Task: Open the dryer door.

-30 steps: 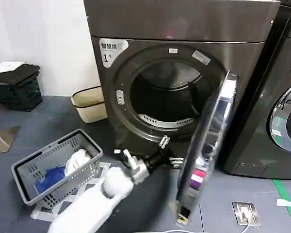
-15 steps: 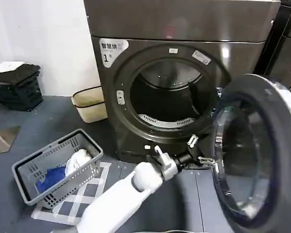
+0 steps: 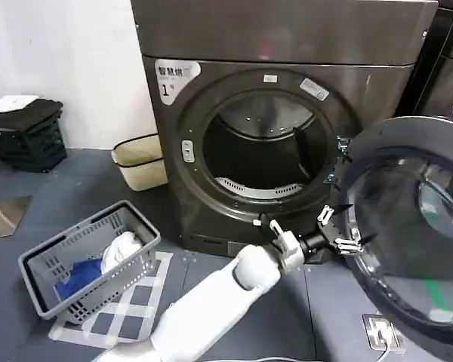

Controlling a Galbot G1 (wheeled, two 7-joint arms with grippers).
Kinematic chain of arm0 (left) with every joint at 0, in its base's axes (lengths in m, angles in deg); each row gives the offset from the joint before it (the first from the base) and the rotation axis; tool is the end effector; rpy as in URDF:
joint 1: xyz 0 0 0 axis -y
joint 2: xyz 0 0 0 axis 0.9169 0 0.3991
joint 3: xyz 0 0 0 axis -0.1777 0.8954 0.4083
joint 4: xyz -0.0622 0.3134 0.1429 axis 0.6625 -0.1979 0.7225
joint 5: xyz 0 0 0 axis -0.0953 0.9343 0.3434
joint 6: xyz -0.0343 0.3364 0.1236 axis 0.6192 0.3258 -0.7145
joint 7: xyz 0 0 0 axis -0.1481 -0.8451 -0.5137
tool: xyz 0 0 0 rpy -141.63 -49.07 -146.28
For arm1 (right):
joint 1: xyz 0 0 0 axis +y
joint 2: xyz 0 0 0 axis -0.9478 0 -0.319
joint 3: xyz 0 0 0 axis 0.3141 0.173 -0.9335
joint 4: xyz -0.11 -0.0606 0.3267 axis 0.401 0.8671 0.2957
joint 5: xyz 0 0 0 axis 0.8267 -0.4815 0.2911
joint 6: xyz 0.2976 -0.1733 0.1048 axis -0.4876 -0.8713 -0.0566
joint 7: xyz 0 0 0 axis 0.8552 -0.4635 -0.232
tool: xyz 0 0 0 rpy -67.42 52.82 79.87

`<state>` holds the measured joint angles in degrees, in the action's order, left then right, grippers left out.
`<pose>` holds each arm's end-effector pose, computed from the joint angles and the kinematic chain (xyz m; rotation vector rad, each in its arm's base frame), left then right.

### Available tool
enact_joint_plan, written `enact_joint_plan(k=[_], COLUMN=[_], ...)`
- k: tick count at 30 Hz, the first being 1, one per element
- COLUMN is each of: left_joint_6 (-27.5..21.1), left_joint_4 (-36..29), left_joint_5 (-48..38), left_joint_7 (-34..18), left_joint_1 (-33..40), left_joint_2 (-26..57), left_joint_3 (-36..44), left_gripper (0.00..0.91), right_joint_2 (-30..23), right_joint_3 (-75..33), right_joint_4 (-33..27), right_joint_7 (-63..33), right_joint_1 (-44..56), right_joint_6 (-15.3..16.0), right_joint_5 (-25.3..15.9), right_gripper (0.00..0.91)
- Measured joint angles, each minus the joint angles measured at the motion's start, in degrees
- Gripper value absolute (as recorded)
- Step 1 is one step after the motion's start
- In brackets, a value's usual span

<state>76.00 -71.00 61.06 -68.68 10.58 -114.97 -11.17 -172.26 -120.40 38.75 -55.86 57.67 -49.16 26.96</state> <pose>0.4215 -0.2675 -0.2405 1.5908 2.4261 0.1145 -0.1119 -0.2946 -0.1205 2.3708 1.8293 -0.8954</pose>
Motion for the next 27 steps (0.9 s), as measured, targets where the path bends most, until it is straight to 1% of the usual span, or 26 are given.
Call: enact_joint_plan(k=[4,11,16,20,27], left_joint_6=[-0.2,-0.6,-0.9,-1.2,-2.8], left_joint_4=[1.5,3.0,3.7,3.8,3.6], left_joint_5=[0.0,0.2,0.5,0.4,0.0], left_joint_7=[0.0,-0.2,-0.6,-0.9,-4.6], left_joint_1=[0.6,1.5,1.6,1.6,1.1], left_joint_2=[-1.5,-3.6,-3.7,-3.7,-3.7], left_joint_3=[-0.1,-0.5,-1.1,-1.4,-2.7], left_gripper=[0.907,0.907,0.907,0.907,0.907], right_joint_2=[0.0,0.0,0.0,0.0,0.0], right_joint_3=[-1.5,-3.5,-4.2,-4.7,-5.4], right_joint_4=[-2.2,-6.0,-8.3,-8.9,-10.4], right_joint_7=[-1.7,-3.2,-3.5,-3.5,-3.8], right_joint_1=[0.4,0.6,1.0,1.1,1.2], right_joint_6=[-1.5,-1.9,-2.8,-3.4,-3.8], right_joint_5=[-3.6,-7.2,-7.7,-8.1,-9.1], right_gripper=[0.907,0.907,0.907,0.907,0.907])
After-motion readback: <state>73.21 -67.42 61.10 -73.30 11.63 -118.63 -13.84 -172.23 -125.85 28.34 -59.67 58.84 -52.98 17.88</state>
